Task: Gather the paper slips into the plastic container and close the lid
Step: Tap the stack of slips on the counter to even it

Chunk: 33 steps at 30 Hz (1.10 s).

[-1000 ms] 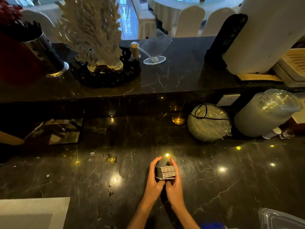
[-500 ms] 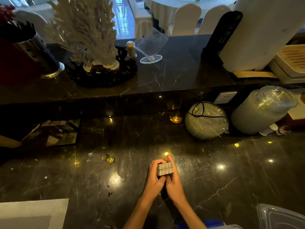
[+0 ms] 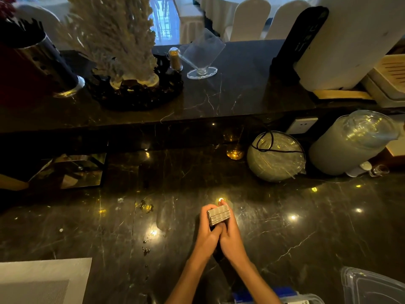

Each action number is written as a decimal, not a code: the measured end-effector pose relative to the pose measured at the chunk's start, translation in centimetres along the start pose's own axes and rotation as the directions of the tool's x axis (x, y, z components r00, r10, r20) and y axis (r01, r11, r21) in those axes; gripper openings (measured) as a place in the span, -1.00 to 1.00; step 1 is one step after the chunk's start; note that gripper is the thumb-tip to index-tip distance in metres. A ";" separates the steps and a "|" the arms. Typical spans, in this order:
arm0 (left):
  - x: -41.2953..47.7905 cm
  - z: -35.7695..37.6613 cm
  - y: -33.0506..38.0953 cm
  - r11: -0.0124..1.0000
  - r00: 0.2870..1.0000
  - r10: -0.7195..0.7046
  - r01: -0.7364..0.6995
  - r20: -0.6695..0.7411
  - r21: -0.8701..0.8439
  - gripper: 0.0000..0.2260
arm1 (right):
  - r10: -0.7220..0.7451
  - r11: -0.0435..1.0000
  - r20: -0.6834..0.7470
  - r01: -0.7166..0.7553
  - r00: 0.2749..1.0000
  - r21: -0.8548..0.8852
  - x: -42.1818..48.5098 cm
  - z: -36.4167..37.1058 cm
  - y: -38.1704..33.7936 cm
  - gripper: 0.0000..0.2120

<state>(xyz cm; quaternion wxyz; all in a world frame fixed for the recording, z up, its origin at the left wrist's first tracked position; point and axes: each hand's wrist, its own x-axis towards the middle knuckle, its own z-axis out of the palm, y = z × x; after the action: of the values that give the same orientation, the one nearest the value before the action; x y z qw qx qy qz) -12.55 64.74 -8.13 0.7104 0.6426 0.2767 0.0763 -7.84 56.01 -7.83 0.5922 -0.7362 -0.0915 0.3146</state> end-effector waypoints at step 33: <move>1.3 -2.1 -1.9 0.745 0.963 0.269 -0.183 -0.037 0.642 -0.39 | -0.208 0.944 -0.050 0.188 0.977 -0.271 1.9 -2.0 0.1 -0.40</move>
<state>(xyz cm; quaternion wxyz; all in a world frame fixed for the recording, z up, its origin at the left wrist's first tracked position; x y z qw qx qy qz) -12.99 66.87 -10.32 0.4191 0.8663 0.2508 0.1050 -5.18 55.31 -8.44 0.5202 -0.8074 -0.1831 0.2095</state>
